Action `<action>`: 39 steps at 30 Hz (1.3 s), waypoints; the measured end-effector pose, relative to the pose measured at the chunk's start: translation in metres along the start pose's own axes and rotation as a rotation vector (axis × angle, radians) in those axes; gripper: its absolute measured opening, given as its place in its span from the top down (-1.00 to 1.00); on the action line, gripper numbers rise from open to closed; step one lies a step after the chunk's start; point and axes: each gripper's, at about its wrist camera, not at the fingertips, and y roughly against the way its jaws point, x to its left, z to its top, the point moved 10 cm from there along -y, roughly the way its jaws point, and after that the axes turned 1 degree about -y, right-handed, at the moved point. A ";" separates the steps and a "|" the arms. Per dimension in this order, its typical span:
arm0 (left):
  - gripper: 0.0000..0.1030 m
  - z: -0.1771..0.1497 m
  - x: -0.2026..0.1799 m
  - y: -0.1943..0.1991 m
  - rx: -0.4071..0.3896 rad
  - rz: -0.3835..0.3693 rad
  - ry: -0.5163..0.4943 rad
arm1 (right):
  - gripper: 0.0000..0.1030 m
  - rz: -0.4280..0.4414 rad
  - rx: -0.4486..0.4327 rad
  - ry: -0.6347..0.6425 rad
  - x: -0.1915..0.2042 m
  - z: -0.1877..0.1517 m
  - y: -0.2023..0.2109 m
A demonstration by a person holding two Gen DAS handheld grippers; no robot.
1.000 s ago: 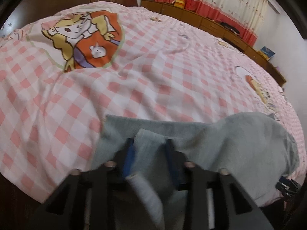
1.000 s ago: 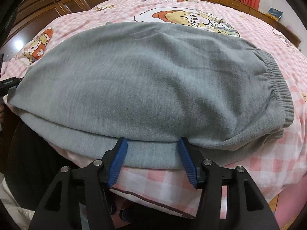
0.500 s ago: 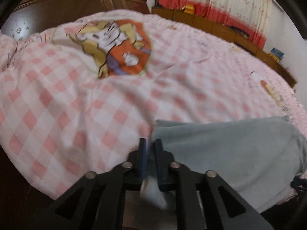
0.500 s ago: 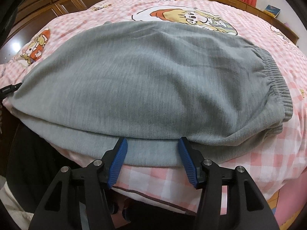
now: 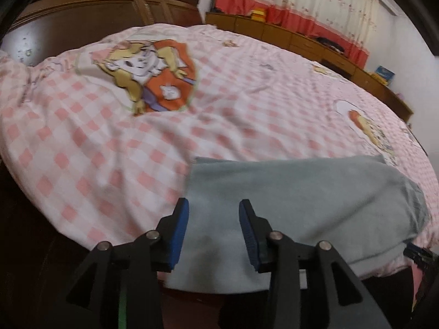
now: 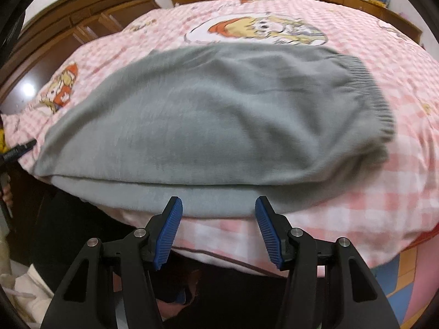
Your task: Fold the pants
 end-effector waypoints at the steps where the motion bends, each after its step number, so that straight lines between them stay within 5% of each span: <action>1: 0.23 -0.004 -0.006 -0.005 0.016 0.004 -0.016 | -0.10 0.001 -0.009 -0.028 -0.007 0.000 0.005; 9: 0.23 -0.025 -0.011 -0.036 0.121 0.049 -0.022 | -0.10 0.202 -0.073 -0.465 -0.065 0.008 0.021; 16: 0.23 -0.023 -0.009 -0.041 0.136 0.042 -0.022 | -0.10 0.088 -0.089 -0.475 -0.068 0.030 0.000; 18: 0.22 -0.023 -0.009 -0.042 0.139 0.044 -0.026 | -0.08 0.119 -0.084 -0.535 -0.075 0.031 -0.005; 20: 0.21 -0.022 -0.009 -0.045 0.151 0.045 -0.034 | 0.41 0.200 -0.082 -0.584 -0.075 0.032 -0.007; 22: 0.20 -0.020 -0.008 -0.047 0.161 0.042 -0.040 | 0.78 0.190 -0.085 -0.569 -0.078 0.031 -0.002; 25: 0.17 -0.019 -0.008 -0.048 0.163 0.042 -0.047 | 0.87 0.234 -0.121 -0.528 -0.079 0.033 0.018; 30: 0.06 -0.015 -0.006 -0.052 0.165 0.053 -0.074 | 0.90 0.261 -0.128 -0.522 -0.089 0.032 0.041; 34: -0.08 -0.015 -0.005 -0.053 0.159 0.074 -0.113 | 0.90 0.190 -0.027 -0.471 -0.097 0.017 0.020; 37: -0.51 -0.013 0.002 -0.055 0.148 0.130 -0.138 | 0.78 0.084 0.051 -0.434 -0.102 0.006 -0.007; 39: -0.60 -0.012 0.008 -0.057 0.148 0.152 -0.130 | 0.74 0.063 0.069 -0.420 -0.102 0.004 -0.011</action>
